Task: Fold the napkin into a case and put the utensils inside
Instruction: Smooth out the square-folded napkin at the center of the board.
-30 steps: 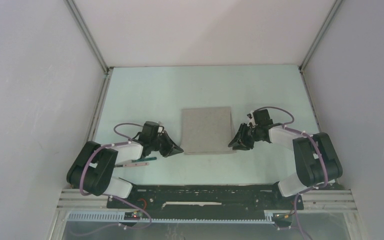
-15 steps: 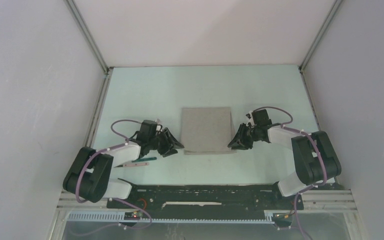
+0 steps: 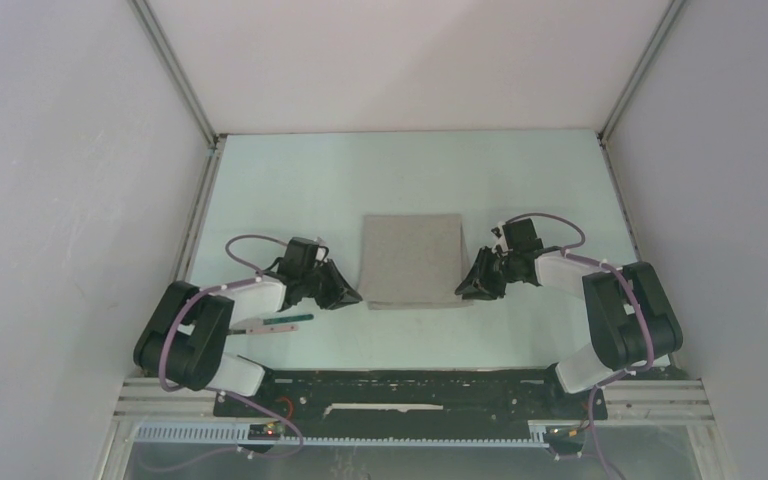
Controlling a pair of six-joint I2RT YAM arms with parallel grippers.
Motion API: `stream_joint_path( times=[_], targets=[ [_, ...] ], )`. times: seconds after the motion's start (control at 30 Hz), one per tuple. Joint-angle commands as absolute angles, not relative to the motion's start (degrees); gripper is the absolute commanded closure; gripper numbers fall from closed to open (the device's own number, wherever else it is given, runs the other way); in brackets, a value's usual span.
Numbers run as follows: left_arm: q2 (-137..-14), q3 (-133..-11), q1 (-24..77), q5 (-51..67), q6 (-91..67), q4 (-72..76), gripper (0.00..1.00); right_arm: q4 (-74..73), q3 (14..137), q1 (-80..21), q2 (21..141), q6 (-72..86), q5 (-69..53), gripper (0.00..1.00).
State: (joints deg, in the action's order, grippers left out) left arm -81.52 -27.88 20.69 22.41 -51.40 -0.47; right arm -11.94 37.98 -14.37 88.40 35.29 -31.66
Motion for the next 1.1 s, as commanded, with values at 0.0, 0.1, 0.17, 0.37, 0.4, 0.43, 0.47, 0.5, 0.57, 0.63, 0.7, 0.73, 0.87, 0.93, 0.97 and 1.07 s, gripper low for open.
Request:
stream_joint_path(
  times=[0.0, 0.1, 0.17, 0.37, 0.4, 0.43, 0.47, 0.5, 0.57, 0.63, 0.7, 0.73, 0.87, 0.93, 0.97, 1.07],
  targets=[
    [-82.7, -28.6, 20.0, 20.2, -50.3, -0.3, 0.83, -12.7, 37.8, -14.6, 87.6, 34.8, -29.9, 0.63],
    [-82.8, -28.4, 20.0, 20.0, -50.5, 1.3, 0.89, -12.6, 37.9, -14.6, 87.9, 35.1, -29.8, 0.62],
    [-82.8, -28.2, 20.0, 19.8, -50.6, 1.4, 0.91, -11.9, 37.9, -14.9, 88.3, 35.5, -30.2, 0.62],
    [-83.4, -27.2, 20.0, 20.5, -51.2, 2.5, 0.95, -12.1, 37.9, -17.4, 88.1, 38.3, -25.8, 0.65],
    [-83.3, -26.9, 20.0, 20.5, -51.2, 2.7, 0.95, -13.0, 37.9, -18.1, 87.2, 39.0, -23.5, 0.65],
    [-83.3, -26.7, 20.0, 20.6, -51.2, 2.8, 0.95, -13.9, 37.9, -19.1, 86.1, 39.7, -20.6, 0.64],
    [-83.4, -26.5, 20.0, 20.6, -51.2, 3.1, 0.95, -14.8, 38.0, -20.1, 85.4, 40.5, -18.3, 0.62],
    [-83.4, -26.4, 20.0, 20.7, -51.3, 3.3, 0.96, -15.9, 38.6, -21.1, 85.0, 41.2, -16.2, 0.62],
    [-83.5, -26.2, 20.0, 20.9, -51.4, 3.7, 0.96, -18.4, 40.1, -23.0, 85.4, 42.4, -12.2, 0.62],
    [-83.7, -26.3, 20.0, 21.1, -51.5, 3.9, 0.96, -21.5, 42.0, -24.6, 86.4, 43.8, -7.6, 0.61],
    [-83.6, -26.4, 20.0, 21.3, -51.4, 4.0, 0.96, -24.3, 43.8, -26.2, 87.6, 44.4, -3.6, 0.61],
    [-83.5, -26.4, 20.0, 21.2, -51.4, 4.0, 0.96, -26.1, 44.8, -27.1, 88.3, 44.9, -2.1, 0.61],
    [-83.1, -26.1, 20.0, 21.3, -51.3, 4.0, 0.97, -29.1, 47.6, -30.3, 90.4, 46.6, 2.9, 0.62],
    [-83.1, -26.0, 20.0, 21.2, -51.3, 4.0, 0.97, -31.1, 49.4, -31.9, 91.6, 46.9, 5.7, 0.62],
    [-83.0, -25.9, 20.0, 21.1, -51.3, 4.0, 0.97, -31.8, 50.2, -32.5, 92.4, 47.3, 6.7, 0.63],
    [-82.8, -25.8, 20.0, 21.3, -51.2, 4.2, 0.97, -34.1, 52.5, -34.2, 94.5, 48.5, 10.2, 0.71]
  ],
)
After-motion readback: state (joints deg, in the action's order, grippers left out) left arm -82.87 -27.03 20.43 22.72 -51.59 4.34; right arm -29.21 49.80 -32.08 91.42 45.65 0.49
